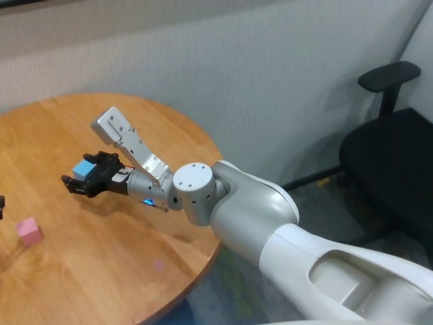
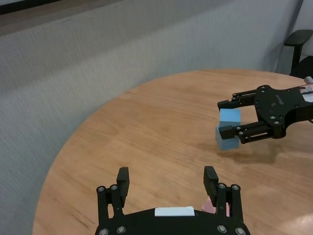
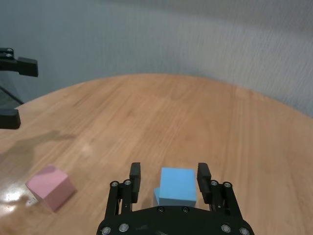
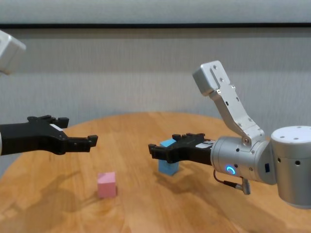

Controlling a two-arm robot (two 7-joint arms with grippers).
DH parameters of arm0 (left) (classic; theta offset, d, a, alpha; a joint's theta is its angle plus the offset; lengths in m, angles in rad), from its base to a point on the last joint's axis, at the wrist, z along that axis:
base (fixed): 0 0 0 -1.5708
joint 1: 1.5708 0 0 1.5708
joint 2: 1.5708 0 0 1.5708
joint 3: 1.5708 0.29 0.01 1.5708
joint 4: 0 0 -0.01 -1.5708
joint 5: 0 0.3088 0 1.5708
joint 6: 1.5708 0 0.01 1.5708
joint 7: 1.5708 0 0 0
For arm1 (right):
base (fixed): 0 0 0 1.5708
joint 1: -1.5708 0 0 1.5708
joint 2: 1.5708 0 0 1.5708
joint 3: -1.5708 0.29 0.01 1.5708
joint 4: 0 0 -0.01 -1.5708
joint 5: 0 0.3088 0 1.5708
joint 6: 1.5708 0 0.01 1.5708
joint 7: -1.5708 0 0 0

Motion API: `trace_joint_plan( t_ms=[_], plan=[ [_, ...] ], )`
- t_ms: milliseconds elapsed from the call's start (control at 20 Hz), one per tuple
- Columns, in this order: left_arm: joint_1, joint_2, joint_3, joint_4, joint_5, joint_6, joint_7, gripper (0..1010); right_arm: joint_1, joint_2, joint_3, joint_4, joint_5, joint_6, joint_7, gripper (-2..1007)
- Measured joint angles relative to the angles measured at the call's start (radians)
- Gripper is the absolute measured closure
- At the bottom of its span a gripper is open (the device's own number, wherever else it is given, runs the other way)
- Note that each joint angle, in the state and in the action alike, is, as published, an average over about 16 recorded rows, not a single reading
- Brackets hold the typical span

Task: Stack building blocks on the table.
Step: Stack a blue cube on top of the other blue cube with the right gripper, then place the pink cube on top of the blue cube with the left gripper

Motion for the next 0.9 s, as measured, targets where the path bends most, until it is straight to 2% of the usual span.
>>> trace_joint_plan(
  t_ms=[150,350,600,900],
  plan=[
    [0.000,0.000,0.000,0.000,0.000,0.000,0.000,10,-0.013,0.010,0.004,-0.038,0.002,0.006,-0.002,226],
    [0.000,0.000,0.000,0.000,0.000,0.000,0.000,10,-0.043,0.036,0.016,-0.120,0.011,0.020,-0.007,120],
    [0.000,0.000,0.000,0.000,0.000,0.000,0.000,10,-0.102,0.088,0.039,-0.256,0.027,0.051,-0.020,37],
    [0.000,0.000,0.000,0.000,0.000,0.000,0.000,10,-0.189,0.162,0.075,-0.416,0.055,0.097,-0.033,1]
  ],
)
